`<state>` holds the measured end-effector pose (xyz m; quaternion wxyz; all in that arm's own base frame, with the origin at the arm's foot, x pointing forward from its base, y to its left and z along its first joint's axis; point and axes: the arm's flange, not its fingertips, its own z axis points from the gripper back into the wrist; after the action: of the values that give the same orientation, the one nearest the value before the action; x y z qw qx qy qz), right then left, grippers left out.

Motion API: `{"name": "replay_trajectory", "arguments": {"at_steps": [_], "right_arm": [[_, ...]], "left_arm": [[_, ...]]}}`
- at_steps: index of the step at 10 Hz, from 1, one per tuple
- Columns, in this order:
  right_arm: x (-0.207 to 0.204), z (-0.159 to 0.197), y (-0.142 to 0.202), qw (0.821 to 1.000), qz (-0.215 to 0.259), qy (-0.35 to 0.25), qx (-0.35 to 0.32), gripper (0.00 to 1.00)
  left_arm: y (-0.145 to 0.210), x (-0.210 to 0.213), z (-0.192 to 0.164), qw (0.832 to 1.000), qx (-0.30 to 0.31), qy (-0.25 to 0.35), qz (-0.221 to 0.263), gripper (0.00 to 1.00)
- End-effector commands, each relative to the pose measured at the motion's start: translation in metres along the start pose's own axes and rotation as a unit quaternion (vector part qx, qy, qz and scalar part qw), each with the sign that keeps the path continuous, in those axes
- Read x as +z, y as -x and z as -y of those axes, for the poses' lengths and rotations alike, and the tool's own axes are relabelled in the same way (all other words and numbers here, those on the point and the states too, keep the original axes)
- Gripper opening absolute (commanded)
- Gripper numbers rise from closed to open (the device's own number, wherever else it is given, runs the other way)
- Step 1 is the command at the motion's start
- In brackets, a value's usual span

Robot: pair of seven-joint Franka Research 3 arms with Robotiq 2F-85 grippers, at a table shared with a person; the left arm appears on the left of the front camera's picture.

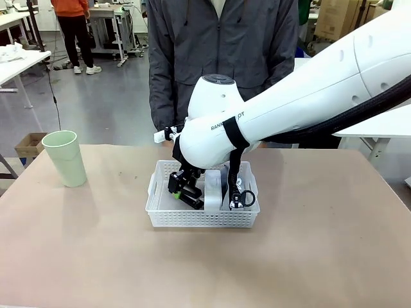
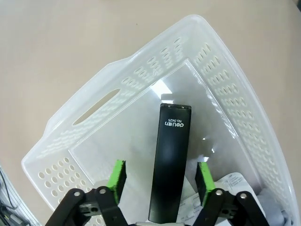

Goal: Efficiently arrange items inside the basket to fit them all.
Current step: Pick up the Stapler and place it inside the Organizing basket.

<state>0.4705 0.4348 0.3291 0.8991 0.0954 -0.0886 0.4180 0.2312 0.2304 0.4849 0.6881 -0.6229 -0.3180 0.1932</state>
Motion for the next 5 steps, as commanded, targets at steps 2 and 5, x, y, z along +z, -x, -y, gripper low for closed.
{"name": "replay_trajectory", "arguments": {"at_steps": [2,5], "right_arm": [[0.001,-0.003,-0.005,1.0,0.006,0.018,-0.016,1.0],[0.015,0.006,0.001,0.999,0.021,-0.016,-0.022,1.0]], "left_arm": [[0.002,0.0,0.001,1.0,-0.007,0.013,0.003,1.0],[0.002,0.0,0.001,1.0,-0.007,0.013,0.003,1.0]]}}
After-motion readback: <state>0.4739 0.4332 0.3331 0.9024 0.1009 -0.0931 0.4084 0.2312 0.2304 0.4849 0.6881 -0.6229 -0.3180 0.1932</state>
